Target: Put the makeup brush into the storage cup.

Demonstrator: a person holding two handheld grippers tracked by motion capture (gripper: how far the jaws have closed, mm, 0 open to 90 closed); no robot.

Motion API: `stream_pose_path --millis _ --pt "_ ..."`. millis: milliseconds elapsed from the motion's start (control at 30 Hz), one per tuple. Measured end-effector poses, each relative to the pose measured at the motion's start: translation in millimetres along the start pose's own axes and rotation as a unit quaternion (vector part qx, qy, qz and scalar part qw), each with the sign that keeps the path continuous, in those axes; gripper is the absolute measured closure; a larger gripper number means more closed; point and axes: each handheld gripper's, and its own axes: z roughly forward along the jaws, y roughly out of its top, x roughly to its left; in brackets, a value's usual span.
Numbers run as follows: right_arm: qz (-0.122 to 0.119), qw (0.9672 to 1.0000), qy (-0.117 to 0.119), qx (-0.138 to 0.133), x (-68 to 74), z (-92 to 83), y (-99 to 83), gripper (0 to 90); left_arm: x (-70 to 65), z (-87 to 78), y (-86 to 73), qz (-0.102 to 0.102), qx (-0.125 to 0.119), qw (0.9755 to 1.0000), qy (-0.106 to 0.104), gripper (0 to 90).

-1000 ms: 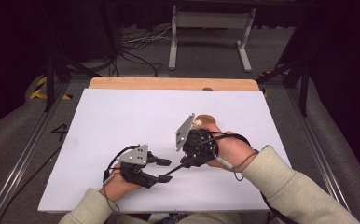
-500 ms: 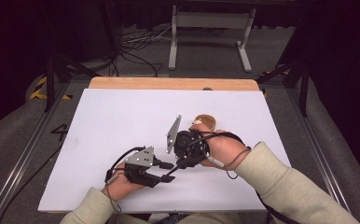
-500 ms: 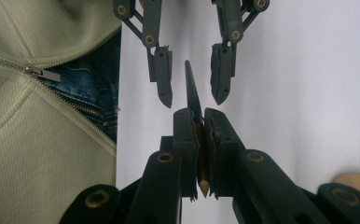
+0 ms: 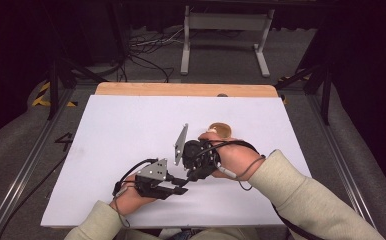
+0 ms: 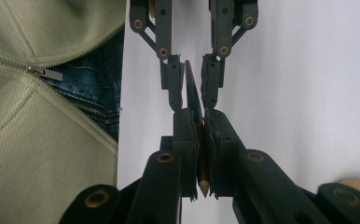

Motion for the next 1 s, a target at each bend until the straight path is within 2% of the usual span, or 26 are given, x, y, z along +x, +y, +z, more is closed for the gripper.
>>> stream_pose_path --millis 267,533,733,800,900,933,967,1000 --pt "-0.005 1.0000 0.002 -0.005 -1.5 -0.5 -0.4 83.7 -0.3 0.3 -0.1 0.006 0.006 1.0000 0.003 82.7" --pt "-0.006 0.9999 0.003 -0.012 -2.4 -1.6 -1.5 83.1 -0.7 -1.3 -0.8 0.009 0.001 0.9999 0.008 83.7" --pt "-0.005 0.9994 0.008 -0.032 -3.9 -2.3 -5.3 82.3 -1.7 -2.7 -0.4 0.015 0.003 0.9998 0.016 84.1" --pt "-0.008 0.9992 0.006 -0.039 -3.8 -3.2 -6.3 78.5 -1.8 -3.1 -0.9 0.014 0.000 0.9998 0.017 84.1" --pt "0.000 0.9980 -0.004 -0.063 -2.1 -8.5 -11.7 68.7 -2.2 -4.7 -0.9 0.012 -0.005 0.9997 0.021 84.2" --pt "0.000 0.9980 -0.004 -0.063 -2.1 -8.5 -11.7 68.7 -2.2 -4.7 -0.9 0.012 -0.005 0.9997 0.021 84.2" --pt "0.008 0.9963 -0.003 -0.085 -2.5 -10.8 -16.4 61.6 -2.2 -5.0 -0.9 0.012 -0.007 0.9997 0.022 84.2" --pt "0.008 0.9963 -0.003 -0.085 -2.5 -10.8 -16.4 61.6 -2.0 -5.6 -1.2 0.014 -0.008 0.9996 0.023 84.2"
